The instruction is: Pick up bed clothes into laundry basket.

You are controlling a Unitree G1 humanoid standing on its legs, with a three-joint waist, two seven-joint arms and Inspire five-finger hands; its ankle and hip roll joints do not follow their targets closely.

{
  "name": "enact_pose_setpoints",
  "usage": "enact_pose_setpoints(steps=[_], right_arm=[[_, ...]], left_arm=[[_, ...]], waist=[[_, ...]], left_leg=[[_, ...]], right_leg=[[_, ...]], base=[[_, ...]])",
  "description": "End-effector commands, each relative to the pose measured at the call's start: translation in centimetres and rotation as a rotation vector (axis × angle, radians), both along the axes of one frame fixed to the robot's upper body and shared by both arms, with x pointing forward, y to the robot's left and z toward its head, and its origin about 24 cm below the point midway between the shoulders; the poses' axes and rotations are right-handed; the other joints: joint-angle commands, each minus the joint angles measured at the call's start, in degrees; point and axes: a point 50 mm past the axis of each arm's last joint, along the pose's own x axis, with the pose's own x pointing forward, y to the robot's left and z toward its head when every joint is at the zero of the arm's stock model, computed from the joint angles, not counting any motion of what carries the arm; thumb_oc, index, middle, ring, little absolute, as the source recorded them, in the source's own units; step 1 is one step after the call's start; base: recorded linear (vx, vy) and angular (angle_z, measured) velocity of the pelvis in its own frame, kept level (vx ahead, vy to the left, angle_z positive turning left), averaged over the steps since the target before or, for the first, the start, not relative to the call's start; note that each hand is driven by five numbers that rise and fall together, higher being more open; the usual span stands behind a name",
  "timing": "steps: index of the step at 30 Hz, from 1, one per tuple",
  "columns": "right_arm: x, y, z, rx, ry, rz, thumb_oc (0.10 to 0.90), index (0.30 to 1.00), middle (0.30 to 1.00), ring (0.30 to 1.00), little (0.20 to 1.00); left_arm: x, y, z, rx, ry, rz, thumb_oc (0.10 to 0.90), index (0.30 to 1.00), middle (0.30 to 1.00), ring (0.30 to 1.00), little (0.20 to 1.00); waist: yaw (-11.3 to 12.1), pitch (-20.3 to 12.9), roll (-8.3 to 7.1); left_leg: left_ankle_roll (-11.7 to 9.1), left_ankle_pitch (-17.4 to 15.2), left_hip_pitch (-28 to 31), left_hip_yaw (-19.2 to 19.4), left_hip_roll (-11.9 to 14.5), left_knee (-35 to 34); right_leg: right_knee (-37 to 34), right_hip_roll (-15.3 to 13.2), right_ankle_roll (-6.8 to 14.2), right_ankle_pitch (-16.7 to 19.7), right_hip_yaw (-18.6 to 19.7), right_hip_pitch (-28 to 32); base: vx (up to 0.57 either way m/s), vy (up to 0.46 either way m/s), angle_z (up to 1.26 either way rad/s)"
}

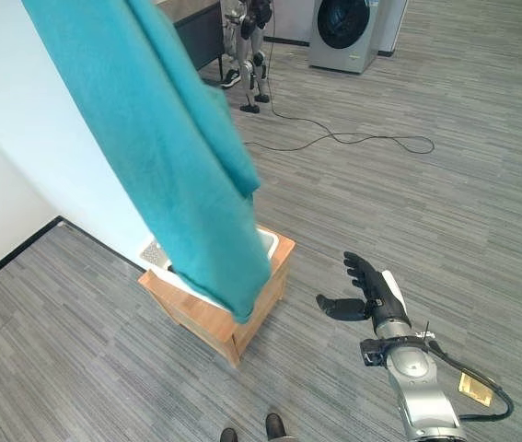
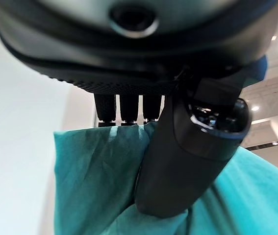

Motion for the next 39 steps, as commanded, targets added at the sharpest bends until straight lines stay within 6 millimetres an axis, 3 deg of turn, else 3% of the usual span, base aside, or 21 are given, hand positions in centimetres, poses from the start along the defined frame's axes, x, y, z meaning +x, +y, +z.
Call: enact_pose_setpoints(steps=[1,3,4,5,7,10,13,18,25,28,29,32,39], right_arm=[[1.8,1.8,9.4,-0.013,-0.475,0.118,0.800,0.900,0.900,0.900,0.900],[2.5,2.9,11.1,0.006,-0.546,0.169,0.800,0.900,0.900,0.900,0.900],[3.5,4.3,13.1,0.028,-0.624,0.226,0.800,0.900,0.900,0.900,0.900],[3.6,4.4,13.2,0.028,-0.626,0.228,0.800,0.900,0.900,0.900,0.900],[4.9,7.0,15.7,0.050,-0.684,0.353,0.800,0.900,0.900,0.900,0.900],[5.5,8.1,16.9,0.019,-0.694,0.402,0.800,0.900,0.900,0.900,0.900],[6.2,8.5,19.4,-0.044,-0.745,0.411,0.800,0.900,0.900,0.900,0.900],[7.8,8.6,20.4,0.008,-0.724,0.398,0.800,0.900,0.900,0.900,0.900],[9.7,9.0,20.0,0.132,-0.606,0.420,0.800,0.900,0.900,0.900,0.900],[10.8,10.3,18.9,0.381,-0.520,0.477,0.800,0.900,0.900,0.900,0.900],[10.8,10.4,18.9,0.383,-0.521,0.479,0.800,0.900,0.900,0.900,0.900],[11.9,12.6,19.2,0.637,-0.468,0.522,0.800,0.900,0.900,0.900,0.900],[13.5,17.3,22.0,0.958,-0.498,0.555,0.800,0.900,0.900,0.900,0.900]], left_arm=[[-0.4,2.4,1.8,-0.154,-0.071,0.043,0.400,0.300,0.300,0.300,0.300],[0.3,1.4,1.2,-0.099,-0.048,0.041,0.400,0.300,0.300,0.300,0.300],[1.3,0.1,0.4,-0.081,-0.014,0.013,0.400,0.300,0.300,0.300,0.300],[1.2,0.2,0.4,-0.082,-0.016,0.015,0.400,0.300,0.300,0.300,0.300],[2.7,-1.5,-0.7,-0.069,0.038,-0.022,0.400,0.300,0.300,0.300,0.300],[3.0,-1.9,-0.8,-0.077,0.043,-0.039,0.400,0.300,0.300,0.300,0.300],[3.5,-3.5,-0.8,-0.068,0.045,-0.073,0.400,0.300,0.300,0.300,0.300],[3.7,-4.5,-0.5,-0.076,0.036,-0.097,0.400,0.300,0.300,0.300,0.300],[3.8,-5.9,0.2,-0.056,0.016,-0.107,0.400,0.300,0.300,0.300,0.300],[3.9,-7.1,0.5,-0.035,0.014,-0.113,0.400,0.300,0.300,0.300,0.300],[3.9,-7.0,0.6,-0.034,0.014,-0.112,0.400,0.300,0.300,0.300,0.300],[3.0,-8.3,2.3,-0.035,-0.040,-0.142,0.400,0.300,0.300,0.300,0.300],[2.0,-11.3,4.1,-0.045,-0.113,-0.226,0.400,0.300,0.300,0.300,0.300]], waist=[[0.9,-6.2,-0.54],[1.1,-6.1,-0.26],[1.4,-6.0,-0.03],[1.3,-5.8,0.02],[1.7,-5.6,0.62],[1.9,-5.4,0.97],[2.3,-5.7,1.21],[2.7,-5.7,0.99],[3.4,-6.0,0.22],[3.9,-6.0,0.00],[3.8,-5.9,-0.04],[4.7,-5.8,-0.08],[7.4,-6.6,0.64]], left_leg=[[-4.3,0.5,-0.7,0.0,3.8,-0.5],[-4.3,0.4,-0.6,0.4,3.8,-0.5],[-4.1,-0.2,-0.3,0.5,3.7,-0.5],[-4.2,0.4,-0.5,0.6,3.7,-0.5],[-4.1,-0.1,-0.3,0.8,3.5,-0.5],[-4.1,0.5,-0.5,1.0,3.4,-0.5],[-4.1,-0.2,-0.2,0.8,3.3,-0.5],[-4.1,0.5,-0.7,0.3,3.2,-0.5],[-4.1,0.0,-0.4,-0.5,3.1,-0.5],[-4.2,0.1,-0.5,-0.8,3.0,-0.5],[-4.2,0.1,-0.5,-0.9,3.0,-0.5],[-4.3,0.4,-0.8,-1.2,2.9,-0.5],[-4.1,0.2,-1.1,-1.4,2.7,-0.5]], right_leg=[[3.3,-1.6,5.0,-1.3,-0.9,2.0],[3.2,-1.6,5.1,-1.3,-0.7,1.9],[3.1,-1.7,5.1,-1.8,-0.5,2.2],[3.3,-1.7,5.2,-1.4,-0.5,1.9],[3.3,-1.9,5.1,-1.8,-0.4,2.1],[3.3,-2.0,5.0,-1.4,-0.3,2.0],[2.7,-2.2,4.9,-1.8,-0.9,2.7],[2.6,-2.3,4.8,-1.3,-1.6,2.6],[2.1,-2.4,4.4,-1.6,-2.3,3.5],[1.8,-2.5,4.3,-1.7,-2.6,3.8],[1.8,-2.5,4.3,-1.7,-2.6,3.8],[1.5,-2.6,4.2,-1.6,-2.9,3.7],[0.7,-2.8,4.3,-1.4,-3.0,3.9]], base=[[-0.01,0.007,-0.05],[0.01,0.006,-0.19],[0.00,0.007,-0.22],[-0.01,0.013,-0.17],[-0.02,0.017,-0.10],[0.00,0.004,-0.02],[0.04,0.001,0.03],[-0.01,-0.008,0.02],[0.01,-0.015,0.05],[0.01,-0.012,0.10],[-0.01,-0.006,0.05],[-0.01,-0.006,0.04],[0.00,0.000,0.00]])
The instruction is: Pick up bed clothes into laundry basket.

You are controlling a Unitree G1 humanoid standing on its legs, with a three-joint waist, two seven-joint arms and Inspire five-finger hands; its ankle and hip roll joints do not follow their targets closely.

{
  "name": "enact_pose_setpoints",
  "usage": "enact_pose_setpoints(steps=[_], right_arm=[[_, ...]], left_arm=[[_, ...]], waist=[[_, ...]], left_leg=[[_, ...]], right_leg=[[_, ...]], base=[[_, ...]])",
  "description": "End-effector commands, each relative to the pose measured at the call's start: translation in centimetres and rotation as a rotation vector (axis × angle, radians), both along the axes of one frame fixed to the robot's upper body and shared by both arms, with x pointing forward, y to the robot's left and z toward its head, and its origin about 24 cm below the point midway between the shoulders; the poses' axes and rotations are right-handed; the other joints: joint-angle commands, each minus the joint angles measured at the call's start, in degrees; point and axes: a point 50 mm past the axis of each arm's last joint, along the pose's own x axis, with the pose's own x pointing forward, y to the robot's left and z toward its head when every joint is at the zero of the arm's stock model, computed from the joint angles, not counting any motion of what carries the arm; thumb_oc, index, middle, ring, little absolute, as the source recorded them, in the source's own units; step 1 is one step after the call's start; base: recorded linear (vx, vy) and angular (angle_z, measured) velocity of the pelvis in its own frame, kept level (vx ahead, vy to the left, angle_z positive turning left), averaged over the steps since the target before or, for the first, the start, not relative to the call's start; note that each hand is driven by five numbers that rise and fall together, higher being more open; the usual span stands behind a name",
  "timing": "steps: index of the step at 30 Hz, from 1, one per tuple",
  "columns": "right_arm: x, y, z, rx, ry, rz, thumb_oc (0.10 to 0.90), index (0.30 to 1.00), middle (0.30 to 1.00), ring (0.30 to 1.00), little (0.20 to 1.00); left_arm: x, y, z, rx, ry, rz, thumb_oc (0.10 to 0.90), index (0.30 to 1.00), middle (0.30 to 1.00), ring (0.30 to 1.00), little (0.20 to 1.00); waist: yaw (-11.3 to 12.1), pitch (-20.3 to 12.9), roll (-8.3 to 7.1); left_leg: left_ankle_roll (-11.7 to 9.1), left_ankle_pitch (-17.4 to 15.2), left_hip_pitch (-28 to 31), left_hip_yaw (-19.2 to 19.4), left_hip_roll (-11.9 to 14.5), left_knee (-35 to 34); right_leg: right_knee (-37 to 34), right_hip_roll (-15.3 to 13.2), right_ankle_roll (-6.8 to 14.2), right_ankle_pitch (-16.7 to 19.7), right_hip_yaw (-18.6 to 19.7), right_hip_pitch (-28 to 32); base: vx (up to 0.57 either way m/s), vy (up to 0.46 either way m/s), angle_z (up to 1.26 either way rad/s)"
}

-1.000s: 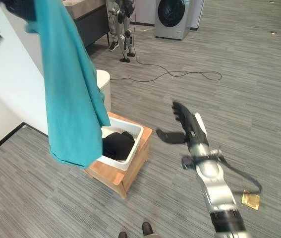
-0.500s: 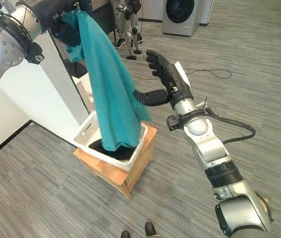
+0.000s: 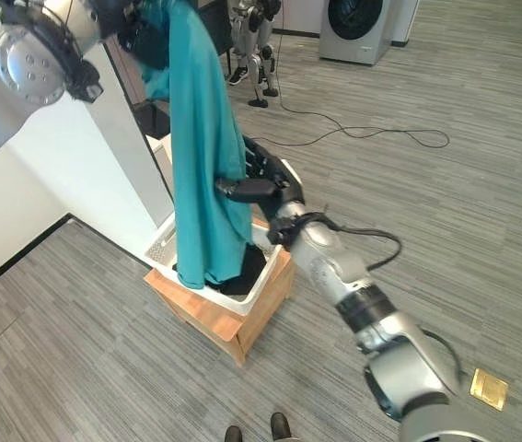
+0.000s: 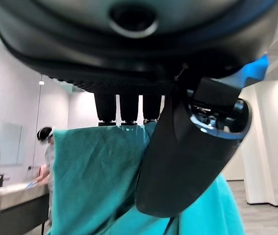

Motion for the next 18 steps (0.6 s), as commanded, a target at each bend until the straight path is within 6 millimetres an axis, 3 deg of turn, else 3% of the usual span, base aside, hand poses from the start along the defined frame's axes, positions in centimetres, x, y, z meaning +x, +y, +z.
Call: enact_pose_setpoints(steps=[1,12,13,18], right_arm=[[0.1,1.1,10.6,0.304,-0.322,0.011,0.800,0.900,0.900,0.900,0.900],[0.6,2.6,10.6,0.224,-0.301,0.005,0.800,0.900,0.900,0.900,0.900],[0.6,2.5,10.6,0.218,-0.303,0.001,0.400,0.300,0.300,0.300,0.300],[0.1,1.5,11.3,0.128,-0.370,-0.050,0.400,0.300,0.300,0.300,0.300]], left_arm=[[-3.1,0.6,8.4,-0.185,-0.296,0.044,0.400,0.300,0.300,0.300,0.300],[-3.5,-1.5,8.7,-0.173,-0.316,-0.002,0.400,0.300,0.300,0.300,0.300],[-3.5,-1.5,8.7,-0.172,-0.319,0.001,0.400,0.300,0.300,0.300,0.300],[-3.6,-0.3,8.8,-0.171,-0.329,0.034,0.400,0.300,0.300,0.300,0.300]], waist=[[3.3,-6.6,-0.93],[3.8,-6.8,-1.57],[3.8,-6.8,-1.61],[3.9,-6.7,-1.83]], left_leg=[[-3.8,-0.1,-0.7,-1.0,2.1,-0.1],[-3.8,0.1,-1.1,-2.7,1.7,-0.1],[-3.8,0.1,-1.1,-2.8,1.6,-0.1],[-3.8,0.0,-1.2,-3.1,1.6,-0.1]], right_leg=[[0.9,-3.3,4.6,-1.6,-2.8,4.5],[0.6,-3.2,4.3,-1.8,-3.9,4.9],[0.6,-3.2,4.3,-1.8,-4.0,4.9],[0.6,-3.2,4.2,-1.7,-4.4,4.9]], base=[[0.02,0.004,0.04],[0.00,-0.004,0.04],[0.01,-0.012,0.15],[0.00,-0.003,0.08]])
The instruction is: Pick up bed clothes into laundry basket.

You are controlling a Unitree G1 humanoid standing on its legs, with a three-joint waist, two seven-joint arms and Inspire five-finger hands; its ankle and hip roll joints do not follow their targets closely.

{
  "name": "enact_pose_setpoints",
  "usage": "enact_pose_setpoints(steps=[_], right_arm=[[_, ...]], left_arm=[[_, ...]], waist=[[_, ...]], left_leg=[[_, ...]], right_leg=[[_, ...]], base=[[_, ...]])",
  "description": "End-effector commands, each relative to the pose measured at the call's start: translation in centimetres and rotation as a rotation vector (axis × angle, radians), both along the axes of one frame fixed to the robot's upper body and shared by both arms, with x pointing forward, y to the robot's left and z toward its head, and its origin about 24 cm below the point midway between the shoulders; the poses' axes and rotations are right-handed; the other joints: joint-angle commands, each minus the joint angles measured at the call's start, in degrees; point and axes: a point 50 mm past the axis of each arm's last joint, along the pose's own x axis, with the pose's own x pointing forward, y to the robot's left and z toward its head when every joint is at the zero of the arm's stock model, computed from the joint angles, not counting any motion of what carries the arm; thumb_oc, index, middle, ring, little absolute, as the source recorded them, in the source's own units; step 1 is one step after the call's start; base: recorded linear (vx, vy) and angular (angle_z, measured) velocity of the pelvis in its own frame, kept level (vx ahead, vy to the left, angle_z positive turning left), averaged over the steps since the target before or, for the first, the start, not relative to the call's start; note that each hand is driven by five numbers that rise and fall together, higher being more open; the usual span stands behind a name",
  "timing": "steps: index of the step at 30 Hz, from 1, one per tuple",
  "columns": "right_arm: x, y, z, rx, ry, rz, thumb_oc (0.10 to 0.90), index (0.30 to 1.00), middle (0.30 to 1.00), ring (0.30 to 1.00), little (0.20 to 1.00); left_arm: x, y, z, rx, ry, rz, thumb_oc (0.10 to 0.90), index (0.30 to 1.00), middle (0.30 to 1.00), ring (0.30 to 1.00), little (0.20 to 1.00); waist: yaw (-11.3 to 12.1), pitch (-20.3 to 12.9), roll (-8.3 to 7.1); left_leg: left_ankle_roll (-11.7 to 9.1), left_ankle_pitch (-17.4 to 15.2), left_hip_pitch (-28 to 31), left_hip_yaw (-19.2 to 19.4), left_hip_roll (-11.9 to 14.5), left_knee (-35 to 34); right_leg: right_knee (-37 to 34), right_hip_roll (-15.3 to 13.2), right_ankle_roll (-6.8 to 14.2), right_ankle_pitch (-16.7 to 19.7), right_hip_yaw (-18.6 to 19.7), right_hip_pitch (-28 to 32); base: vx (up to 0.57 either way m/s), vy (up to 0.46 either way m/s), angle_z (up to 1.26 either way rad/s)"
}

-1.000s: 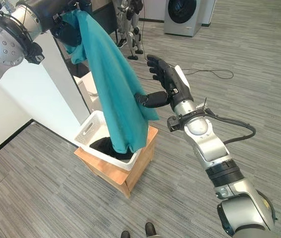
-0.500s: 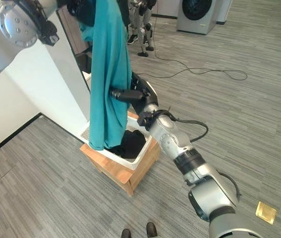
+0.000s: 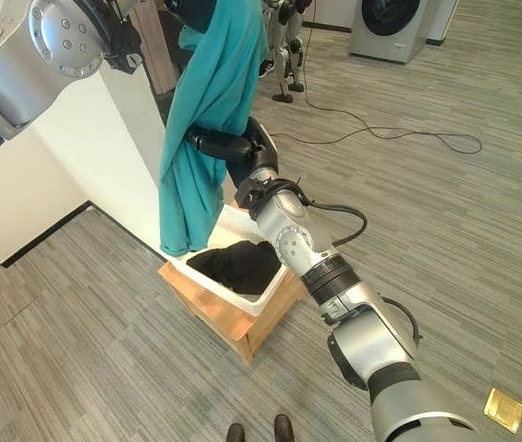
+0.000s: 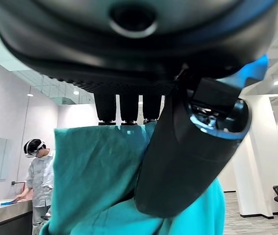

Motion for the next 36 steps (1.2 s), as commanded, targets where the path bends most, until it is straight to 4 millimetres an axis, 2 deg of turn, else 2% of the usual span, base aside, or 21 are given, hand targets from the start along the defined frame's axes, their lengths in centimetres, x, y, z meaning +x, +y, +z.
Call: enact_pose_setpoints(steps=[1,4,8,9,10,13,15,16,17,19,20,22,23,25,26,28,29,30,31,34,36], right_arm=[[-0.9,-0.5,7.8,0.049,-0.305,-0.035,0.400,0.300,0.300,0.300,0.300],[-1.1,-1.8,8.2,-0.078,-0.357,-0.098,0.400,0.300,0.300,0.300,0.300],[-1.1,-2.6,8.7,-0.128,-0.384,-0.133,0.400,0.300,0.300,0.300,0.300],[-1.1,-3.2,8.9,-0.187,-0.398,-0.158,0.400,0.300,0.300,0.300,0.300],[-1.1,-3.6,9.0,-0.222,-0.404,-0.173,0.400,0.300,0.300,0.300,0.300],[-0.9,-4.4,9.5,-0.268,-0.414,-0.202,0.400,0.300,0.300,0.300,0.300],[-0.5,-5.8,10.1,-0.368,-0.407,-0.254,0.400,0.300,0.300,0.300,0.300],[-0.5,-5.8,10.2,-0.372,-0.409,-0.251,0.400,0.300,0.300,0.300,0.300],[-0.3,-7.2,10.8,-0.464,-0.404,-0.301,0.400,0.300,0.300,0.300,0.300],[-0.2,-7.4,11.1,-0.482,-0.405,-0.312,0.400,0.300,0.300,0.300,0.300],[-0.1,-9.1,12.1,-0.561,-0.401,-0.372,0.400,0.300,0.300,0.300,0.300],[-0.2,-10.8,13.2,-0.587,-0.400,-0.428,0.400,0.300,0.300,0.300,0.300],[-0.2,-10.7,13.2,-0.594,-0.401,-0.425,0.400,0.300,0.300,0.300,0.300],[-0.5,-12.4,14.3,-0.601,-0.408,-0.482,0.400,0.300,0.300,0.300,0.300],[-0.9,-13.6,14.8,-0.620,-0.412,-0.521,0.400,0.300,0.300,0.300,0.300],[-1.2,-14.6,15.2,-0.648,-0.413,-0.553,0.400,0.300,0.300,0.300,0.300],[-1.1,-14.5,15.2,-0.652,-0.412,-0.550,0.400,0.300,0.300,0.300,0.300],[-1.3,-15.0,15.3,-0.672,-0.412,-0.566,0.400,0.300,0.300,0.300,0.300],[-1.6,-16.2,15.3,-0.697,-0.404,-0.600,0.400,0.300,0.300,0.300,0.300],[-2.0,-17.2,15.0,-0.751,-0.394,-0.624,0.400,0.300,0.300,0.300,0.300],[-2.2,-17.6,14.9,-0.805,-0.385,-0.635,0.400,0.300,0.300,0.300,0.300]], left_arm=[[-2.8,3.2,7.8,-0.180,-0.263,0.124,0.400,0.300,0.300,0.300,0.300],[-2.6,4.8,7.5,-0.205,-0.256,0.156,0.400,0.300,0.300,0.300,0.300],[-2.3,5.8,7.0,-0.231,-0.246,0.168,0.400,0.300,0.300,0.300,0.300],[-2.2,6.6,6.7,-0.231,-0.234,0.185,0.742,0.813,0.813,0.813,0.813],[-2.2,7.0,6.6,-0.229,-0.225,0.194,0.800,0.900,0.900,0.900,0.900],[-2.3,7.5,6.5,-0.239,-0.226,0.196,0.800,0.900,0.900,0.900,0.900],[-2.5,8.9,6.0,-0.251,-0.214,0.205,0.800,0.900,0.900,0.900,0.900],[-2.5,9.0,6.0,-0.255,-0.215,0.206,0.800,0.900,0.900,0.900,0.900],[-2.7,10.3,5.4,-0.267,-0.200,0.215,0.800,0.900,0.900,0.900,0.900],[-2.8,10.7,5.1,-0.272,-0.195,0.214,0.800,0.900,0.900,0.900,0.900],[-3.3,11.9,4.8,-0.276,-0.193,0.221,0.800,0.900,0.900,0.900,0.900],[-3.7,13.7,3.9,-0.308,-0.178,0.233,0.800,0.900,0.900,0.900,0.900],[-3.7,13.9,3.7,-0.314,-0.176,0.235,0.800,0.900,0.900,0.900,0.900],[-4.2,15.2,2.8,-0.333,-0.164,0.243,0.800,0.900,0.900,0.900,0.900],[-4.7,16.8,1.9,-0.355,-0.156,0.264,0.800,0.900,0.900,0.900,0.900],[-5.3,18.2,0.7,-0.375,-0.145,0.282,0.800,0.900,0.900,0.900,0.900],[-5.3,18.3,0.6,-0.378,-0.143,0.284,0.800,0.900,0.900,0.900,0.900],[-5.5,19.0,-0.1,-0.388,-0.133,0.296,0.800,0.900,0.900,0.900,0.900],[-5.9,20.1,-1.4,-0.404,-0.108,0.311,0.800,0.900,0.900,0.900,0.900],[-6.8,22.6,-5.5,-0.486,-0.035,0.345,0.800,0.900,0.900,0.900,0.900],[-7.2,24.0,-9.4,-0.553,0.063,0.368,0.800,0.900,0.900,0.900,0.900]], waist=[[2.4,-6.7,-1.93],[2.2,-6.5,-2.43],[2.0,-6.2,-2.80],[1.9,-6.1,-3.08],[1.9,-6.1,-3.25],[2.0,-6.1,-3.64],[2.3,-6.0,-4.57],[2.3,-6.0,-4.34],[2.8,-6.0,-5.35],[2.8,-5.9,-5.26],[3.3,-5.9,-6.32],[3.8,-5.8,-7.25],[3.8,-5.9,-6.90],[4.5,-5.8,-8.08],[5.3,-5.9,-9.16],[6.2,-5.6,-10.14],[6.1,-5.8,-9.96],[6.5,-5.7,-10.42],[7.6,-5.4,-11.88],[9.5,-4.9,-12.98],[10.7,-4.5,-13.67]], left_leg=[[-3.3,-0.3,-0.7,-1.2,1.6,-0.1],[-3.4,-0.2,-0.9,-1.2,1.7,-0.1],[-3.3,-0.2,-1.0,-1.2,1.8,-0.1],[-3.4,-0.2,-1.1,-0.9,1.9,-0.1],[-3.4,-0.2,-1.1,-0.8,1.9,-0.1],[-3.5,-0.1,-1.2,-0.8,2.0,-0.1],[-3.6,-0.1,-1.3,-1.0,2.0,-0.1],[-3.6,-0.1,-1.2,-1.0,2.0,-0.1],[-3.7,0.0,-1.3,-1.1,2.2,-0.1],[-3.7,0.0,-1.2,-1.1,2.2,-0.1],[-3.8,0.0,-1.3,-1.2,2.4,-0.1],[-3.9,0.0,-1.4,-1.4,2.4,-0.1],[-3.9,0.1,-1.5,-1.4,2.4,-0.1],[-3.9,0.7,-1.9,-1.8,2.4,-0.1],[-4.0,0.2,-1.9,-2.2,2.5,-0.1],[-4.0,0.8,-2.4,-2.6,2.4,-0.1],[-4.0,0.2,-2.1,-2.6,2.4,-0.1],[-4.0,0.2,-2.2,-2.8,2.4,-0.1],[-4.0,0.2,-2.5,-3.2,2.4,-0.1],[-4.0,0.9,-3.1,-3.9,2.3,-0.1],[-3.9,1.0,-3.5,-4.3,2.2,-0.1]], right_leg=[[0.7,-3.1,4.5,-1.4,-2.3,4.7],[0.6,-3.0,4.4,-1.4,-2.4,4.6],[0.6,-2.9,4.4,-1.4,-2.3,4.4],[0.5,-2.8,4.4,-1.3,-2.2,4.2],[0.4,-2.8,4.4,-1.3,-2.2,4.2],[0.4,-2.8,4.4,-1.3,-2.3,4.2],[0.4,-2.6,4.2,-1.3,-2.5,4.2],[0.4,-2.6,4.2,-1.3,-2.5,4.2],[0.4,-2.6,4.2,-1.3,-2.7,4.3],[0.4,-2.6,4.1,-1.3,-2.8,4.3],[0.4,-2.5,4.1,-1.3,-3.0,4.2],[0.3,-2.3,4.0,-1.3,-3.4,4.3],[0.3,-2.4,4.0,-1.3,-3.5,4.2],[0.3,-2.3,3.9,-1.0,-3.9,3.9],[0.2,-2.2,3.9,-1.6,-4.4,4.2],[0.2,-2.2,3.9,-1.2,-4.9,4.0],[0.2,-2.2,3.8,-1.7,-4.9,4.2],[0.2,-2.2,3.8,-1.7,-5.2,4.2],[0.2,-2.2,3.8,-1.7,-5.6,4.3],[0.2,-2.3,3.8,-1.5,-6.3,4.0],[0.2,-2.3,3.7,-1.7,-6.7,3.9]], base=[[0.00,0.002,0.07],[0.00,-0.001,0.04],[0.00,-0.001,0.02],[0.00,0.000,0.00],[0.00,0.000,0.00],[0.00,0.000,0.00],[0.00,0.000,0.00],[0.00,0.000,0.00],[0.00,0.000,0.00],[0.00,0.000,0.00],[0.00,0.000,0.00],[0.00,-0.001,0.03],[0.00,-0.005,0.06],[-0.02,0.001,0.07],[0.00,0.000,0.00],[0.00,-0.005,0.06],[0.04,-0.004,0.17],[0.05,-0.010,0.18],[-0.03,-0.008,0.22],[-0.01,-0.009,0.16],[-0.01,-0.006,0.10]])
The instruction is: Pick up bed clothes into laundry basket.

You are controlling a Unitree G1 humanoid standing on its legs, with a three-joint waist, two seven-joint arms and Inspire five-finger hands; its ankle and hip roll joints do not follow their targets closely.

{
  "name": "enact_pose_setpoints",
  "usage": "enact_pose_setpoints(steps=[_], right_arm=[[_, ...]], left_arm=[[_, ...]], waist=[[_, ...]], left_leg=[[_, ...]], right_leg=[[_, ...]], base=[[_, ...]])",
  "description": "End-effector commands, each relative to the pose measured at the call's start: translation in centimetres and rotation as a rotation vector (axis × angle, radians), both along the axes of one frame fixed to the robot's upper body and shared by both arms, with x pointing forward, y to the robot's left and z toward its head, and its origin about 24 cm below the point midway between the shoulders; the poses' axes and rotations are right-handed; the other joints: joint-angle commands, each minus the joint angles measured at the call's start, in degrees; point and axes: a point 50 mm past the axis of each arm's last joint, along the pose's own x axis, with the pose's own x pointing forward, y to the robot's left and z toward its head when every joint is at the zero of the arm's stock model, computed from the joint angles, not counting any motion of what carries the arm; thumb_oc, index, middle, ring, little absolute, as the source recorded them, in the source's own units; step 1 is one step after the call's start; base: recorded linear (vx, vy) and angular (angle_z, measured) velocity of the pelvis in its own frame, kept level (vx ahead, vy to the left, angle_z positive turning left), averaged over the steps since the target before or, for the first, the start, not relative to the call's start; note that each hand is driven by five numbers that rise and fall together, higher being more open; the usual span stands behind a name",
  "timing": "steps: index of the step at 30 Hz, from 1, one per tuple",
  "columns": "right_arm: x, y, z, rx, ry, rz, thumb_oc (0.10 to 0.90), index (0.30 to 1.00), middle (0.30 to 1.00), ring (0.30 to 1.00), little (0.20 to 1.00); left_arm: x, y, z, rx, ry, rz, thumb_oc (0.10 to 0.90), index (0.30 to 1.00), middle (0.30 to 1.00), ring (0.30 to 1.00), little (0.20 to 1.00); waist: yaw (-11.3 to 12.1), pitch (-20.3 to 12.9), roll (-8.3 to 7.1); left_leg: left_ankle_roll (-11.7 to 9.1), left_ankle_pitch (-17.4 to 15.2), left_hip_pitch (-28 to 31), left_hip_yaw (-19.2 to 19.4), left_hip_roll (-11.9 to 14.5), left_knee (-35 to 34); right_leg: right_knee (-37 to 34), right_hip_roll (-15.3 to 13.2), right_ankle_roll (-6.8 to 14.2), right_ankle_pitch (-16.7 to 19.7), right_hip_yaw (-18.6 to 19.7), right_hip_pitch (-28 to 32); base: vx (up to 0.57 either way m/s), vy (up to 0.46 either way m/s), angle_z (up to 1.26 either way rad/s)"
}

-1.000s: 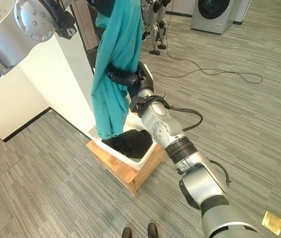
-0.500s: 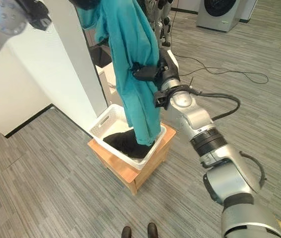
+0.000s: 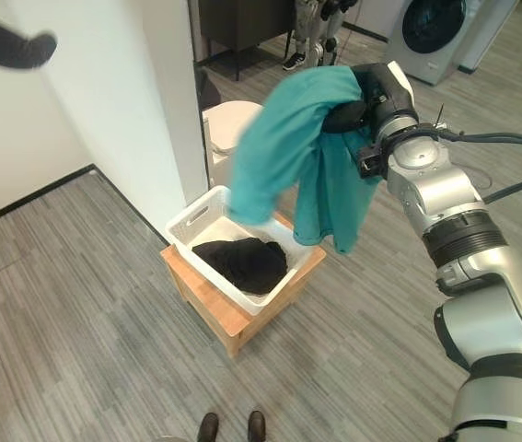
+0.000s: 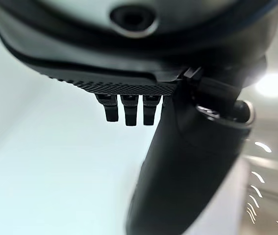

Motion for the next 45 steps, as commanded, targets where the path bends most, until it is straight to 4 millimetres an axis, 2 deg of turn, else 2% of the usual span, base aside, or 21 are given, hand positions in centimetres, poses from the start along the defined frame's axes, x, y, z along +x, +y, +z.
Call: enact_pose_setpoints(steps=[1,2,3,4,5,6,8,11,14,18,23,27,28,29,30,32,36,41,43,44,45], right_arm=[[-2.4,-1.0,7.7,-0.058,-0.273,-0.012,0.400,0.300,0.300,0.300,0.300],[-2.3,-1.2,7.5,-0.105,-0.242,-0.029,0.400,0.300,0.300,0.300,0.300],[-2.2,-1.1,7.3,-0.128,-0.224,-0.032,0.400,0.300,0.300,0.300,0.300],[-2.0,-0.9,7.1,-0.144,-0.214,-0.029,0.400,0.300,0.300,0.300,0.300],[-2.0,-0.8,7.1,-0.146,-0.213,-0.026,0.400,0.300,0.300,0.300,0.300],[-1.7,-0.3,6.5,-0.207,-0.177,-0.020,0.400,0.300,0.300,0.300,0.300],[-1.4,0.1,6.1,-0.264,-0.146,-0.023,0.400,0.300,0.300,0.300,0.300],[-0.5,0.5,5.2,-0.272,-0.084,-0.021,0.400,0.300,0.300,0.300,0.300],[0.4,0.5,4.8,-0.274,-0.041,-0.055,0.400,0.300,0.300,0.300,0.300],[1.1,1.5,4.6,-0.279,-0.020,-0.055,0.400,0.300,0.300,0.300,0.300],[1.8,1.4,3.8,-0.300,0.029,-0.097,0.400,0.300,0.300,0.300,0.300],[2.4,1.9,2.0,-0.259,0.076,-0.086,0.400,0.300,0.300,0.300,0.300],[2.7,2.1,0.6,-0.261,0.114,-0.085,0.400,0.300,0.300,0.300,0.300],[2.7,2.1,0.6,-0.261,0.114,-0.085,0.400,0.300,0.300,0.300,0.300],[2.9,2.0,-1.1,-0.265,0.167,-0.094,0.400,0.300,0.300,0.300,0.300],[3.1,1.9,-2.6,-0.274,0.216,-0.099,0.400,0.300,0.300,0.300,0.300],[3.4,2.6,-4.1,-0.295,0.263,-0.088,0.400,0.300,0.300,0.300,0.300],[3.9,4.8,-6.7,-0.390,0.344,-0.032,0.400,0.300,0.300,0.300,0.300],[3.9,4.9,-7.1,-0.401,0.362,-0.029,0.400,0.300,0.300,0.300,0.300],[3.9,4.9,-8.2,-0.420,0.408,-0.030,0.400,0.300,0.300,0.300,0.300],[3.9,4.7,-8.2,-0.423,0.413,-0.039,0.521,0.481,0.481,0.481,0.481]], left_arm=[[-3.0,2.3,-1.8,-0.062,-0.024,0.029,0.800,0.900,0.900,0.900,0.900],[-3.7,3.2,-5.2,-0.153,0.061,0.022,0.800,0.900,0.900,0.900,0.900],[-4.1,3.8,-7.4,-0.225,0.111,0.032,0.800,0.900,0.900,0.900,0.900],[-4.5,4.1,-9.2,-0.296,0.146,0.032,0.800,0.900,0.900,0.900,0.900],[-4.7,4.2,-9.3,-0.299,0.147,0.034,0.800,0.900,0.900,0.900,0.900],[-5.0,4.1,-13.4,-0.488,0.225,0.016,0.800,0.900,0.900,0.900,0.900],[-5.7,4.1,-17.3,-0.622,0.315,0.035,0.800,0.900,0.900,0.900,0.900],[-6.6,4.0,-20.9,-0.652,0.436,0.081,0.800,0.900,0.900,0.900,0.900],[-7.1,3.7,-22.7,-0.705,0.481,0.097,0.800,0.900,0.900,0.900,0.900],[-7.4,3.8,-23.9,-0.734,0.510,0.118,0.800,0.900,0.900,0.900,0.900],[-7.9,3.9,-23.6,-0.728,0.493,0.131,0.800,0.900,0.900,0.900,0.900],[-8.3,4.0,-24.0,-0.749,0.482,0.151,0.800,0.900,0.900,0.900,0.900],[-8.3,4.1,-24.0,-0.756,0.472,0.161,0.800,0.900,0.900,0.900,0.900],[-8.3,4.1,-24.0,-0.755,0.472,0.161,0.800,0.900,0.900,0.900,0.900],[-8.2,3.9,-23.9,-0.759,0.462,0.153,0.800,0.900,0.900,0.900,0.900],[-7.9,3.7,-23.7,-0.762,0.450,0.138,0.800,0.900,0.900,0.900,0.900],[-7.7,3.4,-23.5,-0.760,0.436,0.121,0.800,0.900,0.900,0.900,0.900],[-7.3,2.7,-23.2,-0.768,0.411,0.088,0.800,0.900,0.900,0.900,0.900],[-7.3,2.6,-23.1,-0.769,0.408,0.083,0.800,0.900,0.900,0.900,0.900],[-7.1,2.4,-23.0,-0.769,0.404,0.069,0.800,0.900,0.900,0.900,0.900],[-7.0,2.3,-22.9,-0.768,0.400,0.062,0.800,0.900,0.900,0.900,0.900]], waist=[[5.8,-6.3,-3.94],[6.6,-5.6,-4.74],[6.8,-5.3,-5.03],[6.7,-5.0,-5.23],[6.6,-5.1,-5.10],[7.1,-4.4,-5.99],[7.6,-3.9,-6.52],[8.1,-2.9,-7.25],[8.7,-2.0,-7.73],[8.9,-1.4,-7.85],[9.5,-0.8,-7.61],[9.9,-0.5,-7.13],[10.1,-0.2,-6.76],[10.1,-0.2,-6.78],[10.3,0.2,-6.37],[10.7,0.7,-5.94],[11.1,1.4,-5.32],[12.0,2.2,-3.62],[12.1,2.2,-3.40],[12.5,2.3,-2.98],[12.6,2.4,-2.83]], left_leg=[[-3.3,0.4,-1.6,-0.1,1.9,-0.6],[-3.2,0.4,-1.8,-0.4,1.9,-0.6],[-3.2,0.5,-1.9,-0.6,1.9,-0.6],[-3.1,0.5,-1.9,-0.6,2.0,-0.6],[-3.1,0.4,-1.9,-0.5,2.0,-0.6],[-3.0,0.6,-2.2,-0.7,1.9,-0.6],[-2.8,0.7,-2.5,-0.9,2.0,-0.6],[-2.6,0.8,-3.0,-0.9,2.1,-0.6],[-2.5,1.0,-3.3,-1.0,2.1,-0.6],[-2.4,1.2,-3.8,-1.0,2.1,-0.6],[-2.2,1.4,-4.5,-1.4,2.0,-0.6],[-2.1,1.6,-4.8,-1.7,1.8,-0.6],[-2.0,1.6,-5.0,-1.8,1.6,-0.6],[-2.0,1.6,-5.0,-1.8,1.6,-0.6],[-2.0,1.7,-5.2,-1.8,1.5,-0.6],[-2.0,1.9,-5.7,-2.0,1.4,-0.6],[-1.9,2.3,-6.7,-2.2,1.2,-0.6],[-2.0,3.0,-8.7,-2.2,0.6,-0.6],[-2.0,3.1,-9.0,-2.3,0.6,-0.6],[-2.0,3.3,-9.4,-2.5,0.4,-0.6],[-2.0,3.4,-9.6,-2.6,0.3,-0.6]], right_leg=[[0.2,-2.6,4.7,-1.5,-2.6,4.3],[0.2,-2.6,4.7,-1.5,-2.9,4.2],[0.2,-2.6,4.6,-1.4,-3.0,4.2],[0.2,-2.6,4.6,-1.4,-3.1,4.2],[0.2,-2.6,4.6,-1.4,-3.0,4.2],[0.2,-2.5,4.5,-1.3,-3.2,4.1],[0.2,-2.5,4.5,-1.2,-3.3,3.8],[0.2,-2.4,4.4,-1.1,-3.3,3.4],[0.3,-2.3,4.3,-0.8,-3.4,3.1],[0.3,-2.2,4.2,-0.7,-3.3,2.7],[0.3,-2.2,4.1,-0.5,-3.4,2.1],[0.3,-2.3,4.1,-0.5,-3.6,1.9],[0.3,-2.3,4.1,-0.4,-3.5,1.8],[0.3,-2.3,4.1,-0.4,-3.5,1.8],[0.3,-2.3,4.1,-0.4,-3.6,1.5],[0.3,-2.3,4.1,-0.3,-3.8,1.1],[0.3,-2.3,4.0,-0.1,-3.7,0.2],[0.2,-2.4,4.0,0.2,-3.8,-1.6],[0.2,-2.4,4.0,0.2,-3.9,-1.8],[0.2,-2.5,4.0,0.1,-4.1,-2.1],[0.2,-2.5,4.0,0.2,-4.1,-2.2]], base=[[0.01,-0.023,0.07],[0.00,0.000,0.00],[-0.03,-0.006,0.03],[-0.01,0.006,0.08],[-0.03,0.005,0.11],[-0.03,-0.003,0.11],[-0.04,0.001,0.09],[-0.04,0.006,0.12],[-0.03,0.006,0.06],[-0.03,0.009,0.03],[-0.01,0.002,0.00],[-0.01,0.010,-0.04],[-0.01,0.010,-0.04],[-0.02,0.016,-0.07],[-0.02,0.010,-0.06],[-0.04,0.005,-0.05],[-0.02,0.002,0.00],[-0.02,0.006,0.00],[0.00,0.000,0.00],[0.00,0.000,0.00],[-0.02,0.014,0.04]])
